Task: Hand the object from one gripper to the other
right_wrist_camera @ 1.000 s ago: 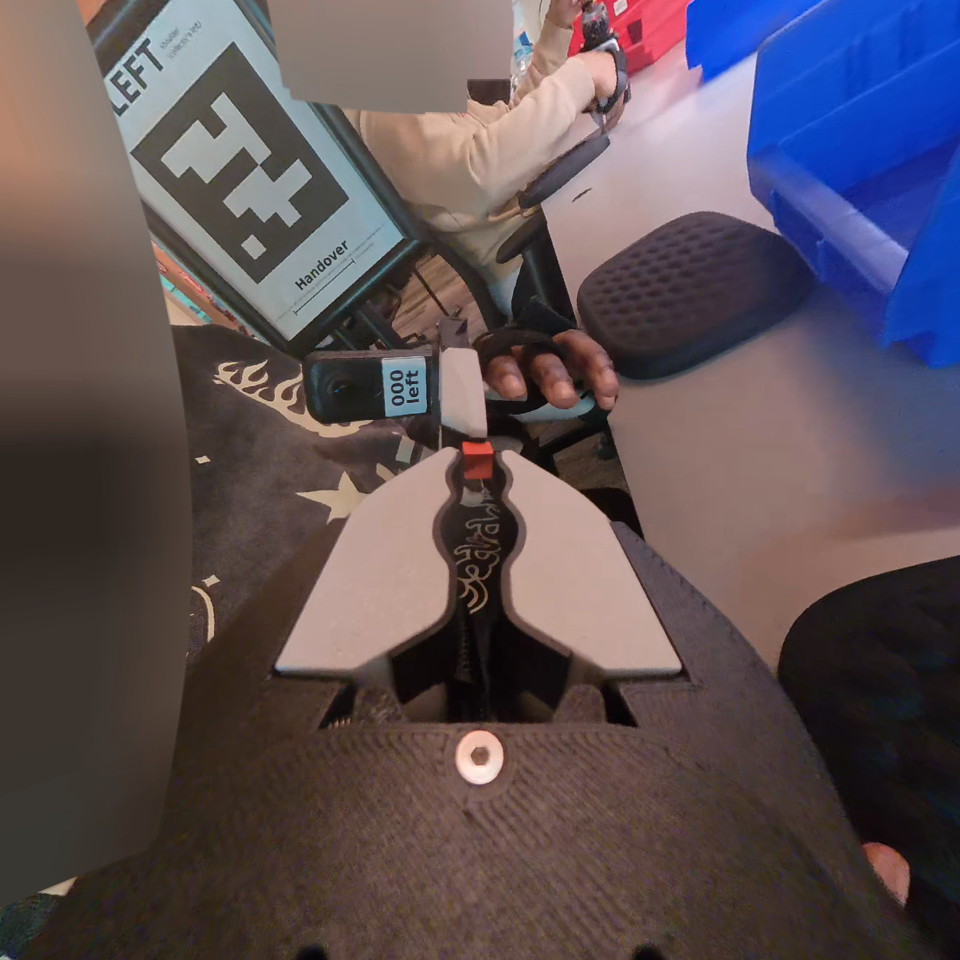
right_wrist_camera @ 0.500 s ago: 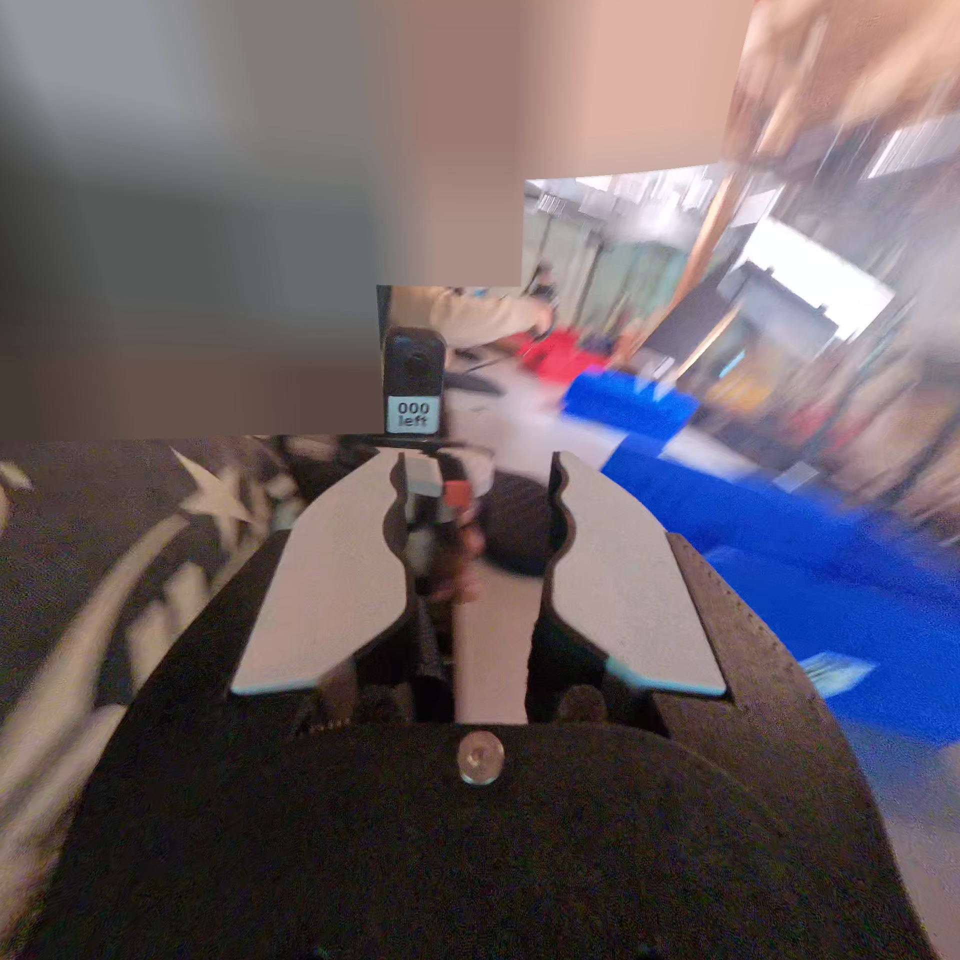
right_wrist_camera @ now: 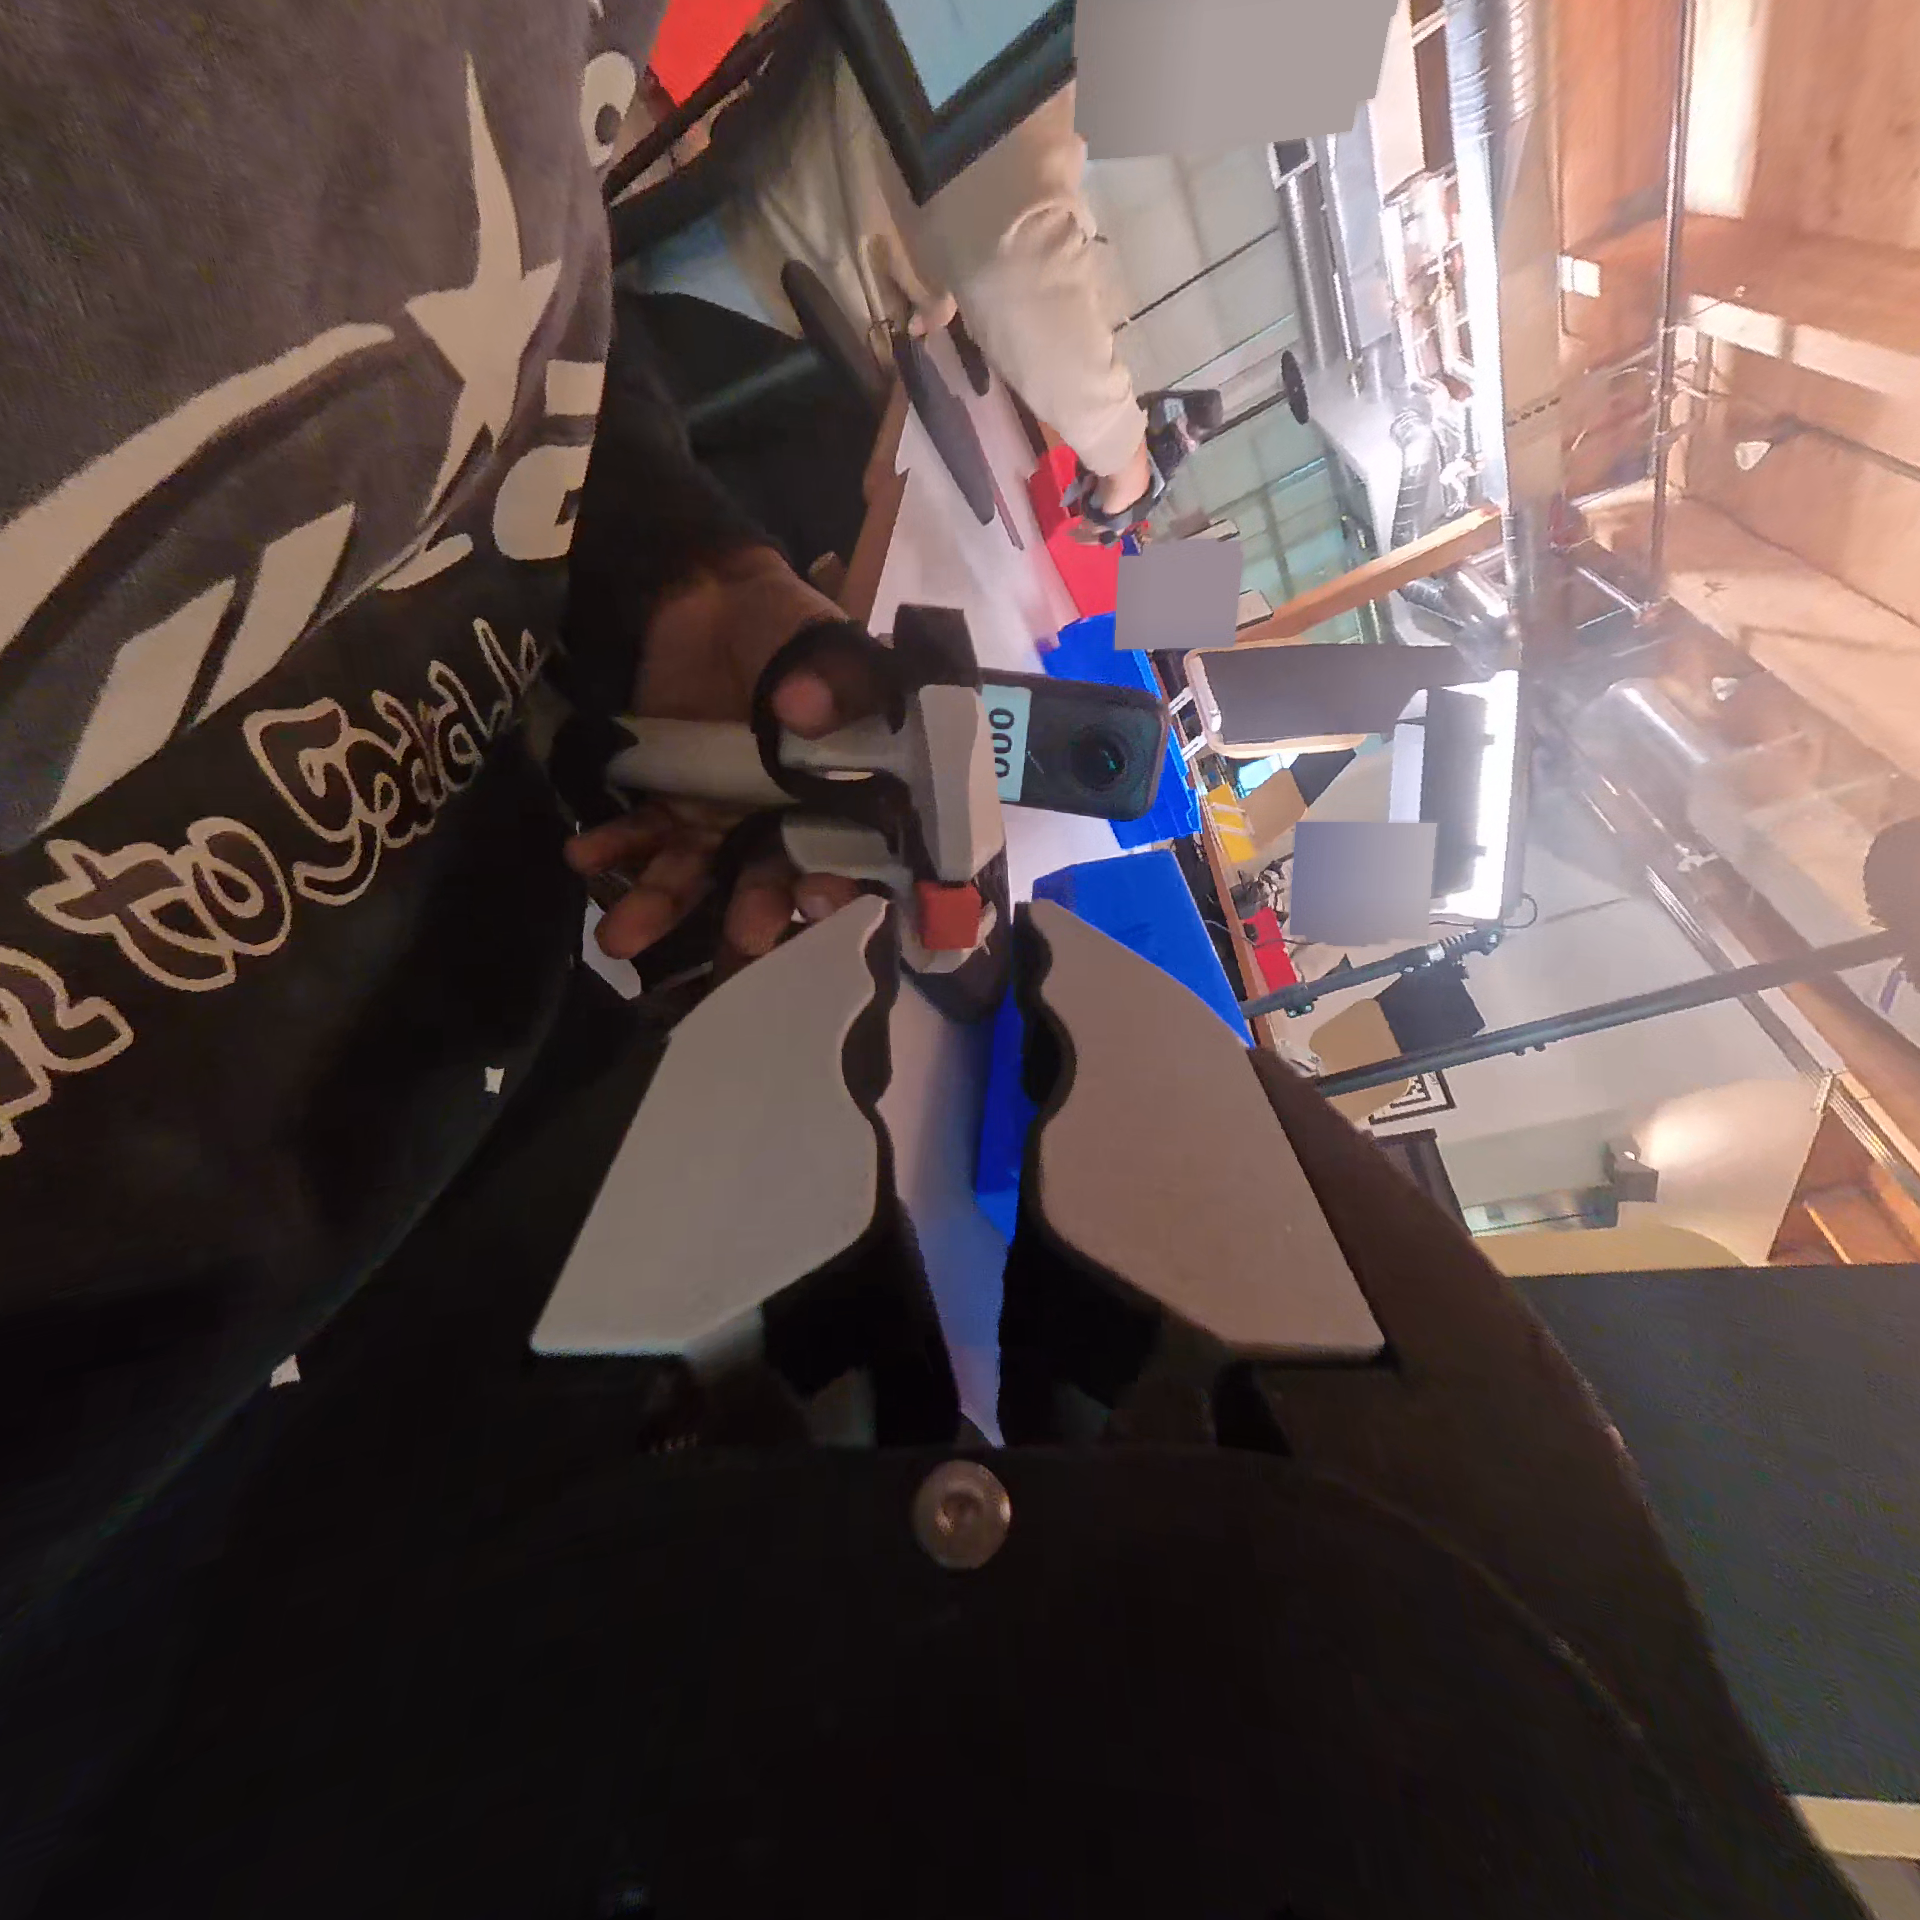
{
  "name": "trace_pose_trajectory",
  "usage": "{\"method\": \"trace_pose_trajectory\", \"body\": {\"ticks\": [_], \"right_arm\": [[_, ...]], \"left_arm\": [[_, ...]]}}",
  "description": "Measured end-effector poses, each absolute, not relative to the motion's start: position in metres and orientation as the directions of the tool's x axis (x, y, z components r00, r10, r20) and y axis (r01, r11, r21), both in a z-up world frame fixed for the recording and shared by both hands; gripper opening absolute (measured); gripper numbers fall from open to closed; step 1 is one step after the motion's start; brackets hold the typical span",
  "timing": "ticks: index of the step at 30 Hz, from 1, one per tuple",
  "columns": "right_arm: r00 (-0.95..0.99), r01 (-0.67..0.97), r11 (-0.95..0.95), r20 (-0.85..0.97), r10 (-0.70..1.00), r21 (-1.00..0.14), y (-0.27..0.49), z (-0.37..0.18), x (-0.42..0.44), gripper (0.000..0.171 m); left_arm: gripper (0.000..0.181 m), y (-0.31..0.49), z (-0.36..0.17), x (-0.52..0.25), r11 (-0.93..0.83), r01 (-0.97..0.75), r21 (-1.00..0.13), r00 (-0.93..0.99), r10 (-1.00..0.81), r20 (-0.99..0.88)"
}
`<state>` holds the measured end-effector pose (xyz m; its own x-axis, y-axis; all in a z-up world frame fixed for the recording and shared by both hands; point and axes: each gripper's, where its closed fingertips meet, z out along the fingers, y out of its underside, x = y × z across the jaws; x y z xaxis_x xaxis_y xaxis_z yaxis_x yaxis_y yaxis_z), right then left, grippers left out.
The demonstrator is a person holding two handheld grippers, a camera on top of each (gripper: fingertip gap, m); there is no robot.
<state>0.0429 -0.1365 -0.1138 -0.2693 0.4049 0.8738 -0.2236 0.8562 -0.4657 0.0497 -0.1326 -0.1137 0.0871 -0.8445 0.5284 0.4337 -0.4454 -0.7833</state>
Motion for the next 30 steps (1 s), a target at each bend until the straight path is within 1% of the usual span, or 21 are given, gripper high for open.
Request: {"method": "trace_pose_trajectory", "body": {"ticks": [3,4,6,8,10,11,12,14,16,17,19,22,24,26,29,30], "right_arm": [[-0.289,-0.207,0.865,0.873,0.393,-0.458,-0.138,-0.120,0.041,0.019],[-0.290,-0.206,0.864,0.872,0.394,-0.459,-0.138,-0.121,0.040,0.013],[-0.299,-0.197,0.859,0.863,0.407,-0.473,-0.138,-0.121,0.040,0.011],[-0.310,-0.187,0.832,0.835,0.455,-0.523,-0.136,-0.118,0.040,0.010],[-0.310,-0.180,0.752,0.762,0.569,-0.634,-0.132,-0.108,0.040,0.010],[-0.317,-0.157,0.683,0.691,0.650,-0.714,-0.127,-0.102,0.039,0.011],[-0.326,-0.136,0.591,0.599,0.731,-0.795,-0.122,-0.096,0.039,0.010],[-0.377,-0.073,0.347,0.348,0.858,-0.935,-0.114,-0.087,0.039,0.011],[-0.413,0.028,0.099,0.078,0.907,-0.995,-0.109,-0.084,0.038,0.011],[-0.423,0.104,-0.009,-0.052,0.905,-0.995,-0.107,-0.087,0.037,0.011],[-0.459,0.273,-0.178,-0.290,0.840,-0.946,-0.114,-0.099,0.038,0.011],[-0.491,0.376,-0.335,-0.492,0.719,-0.864,-0.125,-0.102,0.038,0.010],[-0.495,0.412,-0.371,-0.546,0.676,-0.832,-0.129,-0.105,0.038,0.010],[-0.486,0.435,-0.374,-0.563,0.668,-0.819,-0.129,-0.109,0.038,0.010],[-0.479,0.456,-0.385,-0.586,0.654,-0.803,-0.130,-0.112,0.037,0.010],[-0.478,0.461,-0.385,-0.589,0.651,-0.799,-0.130,-0.113,0.037,0.010]], "left_arm": [[0.009,-0.134,-0.116,0.053,-0.449,0.414,-0.791,0.087,-0.846,0.526],[0.009,-0.134,-0.116,0.054,-0.448,0.411,-0.794,0.089,-0.847,0.524],[0.009,-0.133,-0.117,0.054,-0.438,0.409,-0.801,0.099,-0.851,0.516],[0.010,-0.132,-0.113,0.053,-0.375,0.424,-0.824,0.135,-0.874,0.467],[0.014,-0.130,-0.103,0.046,-0.222,0.462,-0.859,0.225,-0.907,0.355],[0.019,-0.127,-0.099,0.040,-0.108,0.459,-0.882,0.309,-0.911,0.272],[0.022,-0.125,-0.096,0.035,0.015,0.418,-0.908,0.410,-0.896,0.173],[0.026,-0.117,-0.097,0.027,0.225,0.241,-0.944,0.597,-0.801,-0.038],[0.031,-0.116,-0.095,0.024,0.386,0.074,-0.920,0.688,-0.687,-0.233],[0.031,-0.117,-0.094,0.025,0.447,0.007,-0.895,0.709,-0.633,-0.310],[0.031,-0.120,-0.093,0.031,0.533,-0.101,-0.840,0.715,-0.548,-0.434],[0.031,-0.118,-0.102,0.039,0.603,-0.314,-0.733,0.674,-0.403,-0.620],[0.028,-0.116,-0.107,0.043,0.618,-0.436,-0.654,0.625,-0.315,-0.714],[0.023,-0.117,-0.110,0.048,0.636,-0.484,-0.601,0.587,-0.273,-0.762],[0.017,-0.118,-0.112,0.051,0.642,-0.497,-0.584,0.572,-0.264,-0.777],[0.013,-0.118,-0.111,0.050,0.641,-0.499,-0.584,0.575,-0.259,-0.776]]}}
